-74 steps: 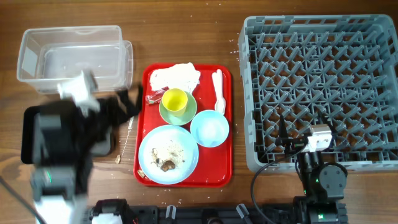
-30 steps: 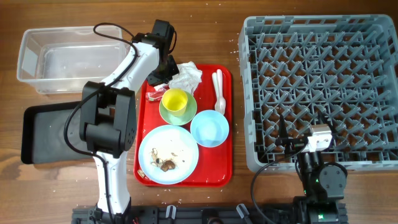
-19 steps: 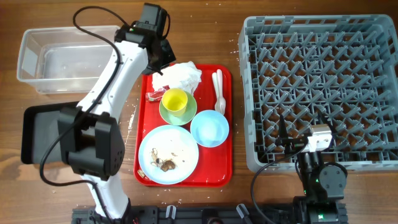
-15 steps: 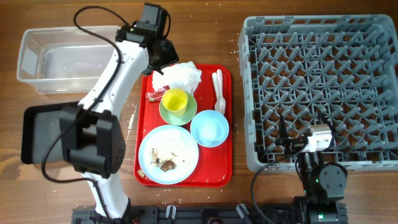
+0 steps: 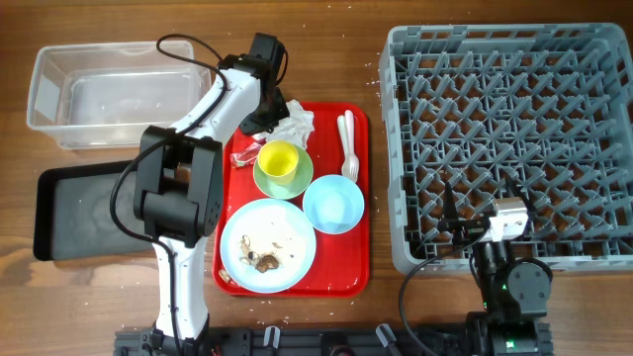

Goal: Sort waste into correct bins and load items into the dishwasher rack
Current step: 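Grasp the tissue with the left gripper and drop it into the clear bin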

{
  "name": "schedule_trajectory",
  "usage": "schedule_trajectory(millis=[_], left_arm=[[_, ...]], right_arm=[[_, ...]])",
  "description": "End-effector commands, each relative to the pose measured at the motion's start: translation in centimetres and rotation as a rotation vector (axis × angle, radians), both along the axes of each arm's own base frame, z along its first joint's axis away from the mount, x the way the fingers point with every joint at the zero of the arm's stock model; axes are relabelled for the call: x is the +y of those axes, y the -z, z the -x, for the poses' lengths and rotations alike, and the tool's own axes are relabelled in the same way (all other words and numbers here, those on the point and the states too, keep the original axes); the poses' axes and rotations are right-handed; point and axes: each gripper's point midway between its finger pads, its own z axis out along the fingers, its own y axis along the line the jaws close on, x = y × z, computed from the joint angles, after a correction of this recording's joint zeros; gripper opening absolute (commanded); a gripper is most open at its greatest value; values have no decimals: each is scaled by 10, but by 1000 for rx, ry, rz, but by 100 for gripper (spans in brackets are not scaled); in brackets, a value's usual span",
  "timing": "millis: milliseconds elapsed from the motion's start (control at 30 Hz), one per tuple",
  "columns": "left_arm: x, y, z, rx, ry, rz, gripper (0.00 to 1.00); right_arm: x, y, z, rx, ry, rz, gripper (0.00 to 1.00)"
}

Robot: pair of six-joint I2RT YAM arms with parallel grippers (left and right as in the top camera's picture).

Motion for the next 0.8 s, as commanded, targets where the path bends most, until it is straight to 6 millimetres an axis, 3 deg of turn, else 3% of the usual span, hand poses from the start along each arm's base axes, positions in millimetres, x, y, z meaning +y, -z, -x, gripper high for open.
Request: schedule_trajectory(millis=[0,333,433,667,767], left_arm=[[-3,0,7,29,5,0,4],[2,-123,-8,-246,-7,34,4],[6,-136,-7,-274,-15,19,4],[7,-136,-5,-267,-16,17,4],[17,-162,-13,-349,-43,34,4]], right_arm=[[0,0,0,-2,-3,-14,100],[0,0,0,-2,-3,-14,100],[0,0,0,-2,-3,-14,100],[0,0,0,-2,-3,-15,100],[0,0,0,-2,-3,-14,100]])
